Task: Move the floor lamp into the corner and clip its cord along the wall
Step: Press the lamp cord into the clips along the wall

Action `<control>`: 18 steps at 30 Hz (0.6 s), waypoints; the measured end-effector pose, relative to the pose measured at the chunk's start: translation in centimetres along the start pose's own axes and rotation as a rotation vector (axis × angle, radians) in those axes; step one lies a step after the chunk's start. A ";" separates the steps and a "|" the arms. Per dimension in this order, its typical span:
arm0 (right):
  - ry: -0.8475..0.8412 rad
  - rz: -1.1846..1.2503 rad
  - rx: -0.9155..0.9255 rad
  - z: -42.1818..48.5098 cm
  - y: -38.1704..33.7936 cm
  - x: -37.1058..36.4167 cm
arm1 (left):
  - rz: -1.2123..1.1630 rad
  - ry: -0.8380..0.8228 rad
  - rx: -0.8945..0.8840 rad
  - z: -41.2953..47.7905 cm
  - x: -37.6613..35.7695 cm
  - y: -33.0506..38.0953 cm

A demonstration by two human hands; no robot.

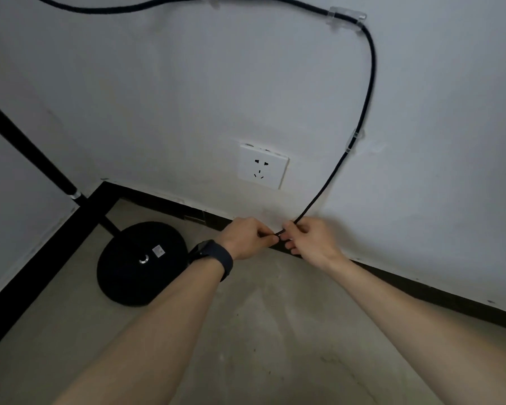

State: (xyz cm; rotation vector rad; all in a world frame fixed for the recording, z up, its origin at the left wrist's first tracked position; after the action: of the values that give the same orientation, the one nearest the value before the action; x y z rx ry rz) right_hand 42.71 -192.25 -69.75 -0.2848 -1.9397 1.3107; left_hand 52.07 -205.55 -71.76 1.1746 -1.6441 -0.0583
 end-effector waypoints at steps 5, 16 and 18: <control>0.180 0.124 -0.102 0.8 1.7 0.5 | 0.001 0.027 0.077 0.4 -0.3 -2.7; 0.221 0.314 -0.157 2.2 2.4 -2.2 | -0.116 0.091 0.162 2.2 -0.9 -5.3; 0.206 0.320 -0.179 2.3 2.8 -2.8 | -0.145 0.138 0.170 2.5 -0.6 -4.8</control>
State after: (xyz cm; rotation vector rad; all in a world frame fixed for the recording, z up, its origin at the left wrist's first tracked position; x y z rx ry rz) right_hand 42.41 -194.21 -73.89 -0.8159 -1.8881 1.2488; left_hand 53.22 -208.81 -75.94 1.3958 -1.4632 0.0706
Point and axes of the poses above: each hand's wrist, its own z-axis towards the middle knuckle, its own x-axis out of the back of the hand, y = z × x, the point moved 3 cm from there along z, towards the middle knuckle, and after that the axes turned 11 degrees about x, right-handed, at the moved point
